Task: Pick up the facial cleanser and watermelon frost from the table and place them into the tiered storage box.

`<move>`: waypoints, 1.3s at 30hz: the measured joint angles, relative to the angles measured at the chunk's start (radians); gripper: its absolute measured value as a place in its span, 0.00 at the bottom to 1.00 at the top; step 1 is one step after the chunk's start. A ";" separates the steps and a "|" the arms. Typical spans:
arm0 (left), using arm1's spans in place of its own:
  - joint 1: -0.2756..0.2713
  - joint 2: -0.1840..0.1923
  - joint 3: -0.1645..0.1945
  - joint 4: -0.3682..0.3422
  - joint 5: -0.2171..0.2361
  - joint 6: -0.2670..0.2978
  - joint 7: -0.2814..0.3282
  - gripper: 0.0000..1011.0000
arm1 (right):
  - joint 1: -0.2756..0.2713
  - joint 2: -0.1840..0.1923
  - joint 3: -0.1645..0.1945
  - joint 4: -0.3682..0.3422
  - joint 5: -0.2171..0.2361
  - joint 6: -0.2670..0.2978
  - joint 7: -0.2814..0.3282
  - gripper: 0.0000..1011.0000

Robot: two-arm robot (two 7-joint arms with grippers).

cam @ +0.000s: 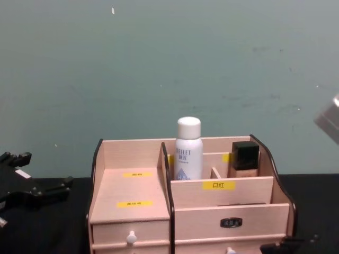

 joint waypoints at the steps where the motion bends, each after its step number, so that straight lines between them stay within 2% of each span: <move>1: 0.000 0.000 0.000 0.000 0.000 0.000 0.000 1.00 | 0.004 -0.005 -0.001 0.008 -0.003 -0.001 0.002 0.99; 25: 0.000 0.000 0.000 0.000 0.000 0.000 0.000 1.00 | 0.056 -0.067 -0.020 0.099 -0.020 -0.030 0.028 0.99; 39: 0.000 0.000 0.000 0.000 0.000 0.000 0.000 1.00 | 0.068 -0.082 -0.029 0.122 -0.021 -0.031 0.033 0.99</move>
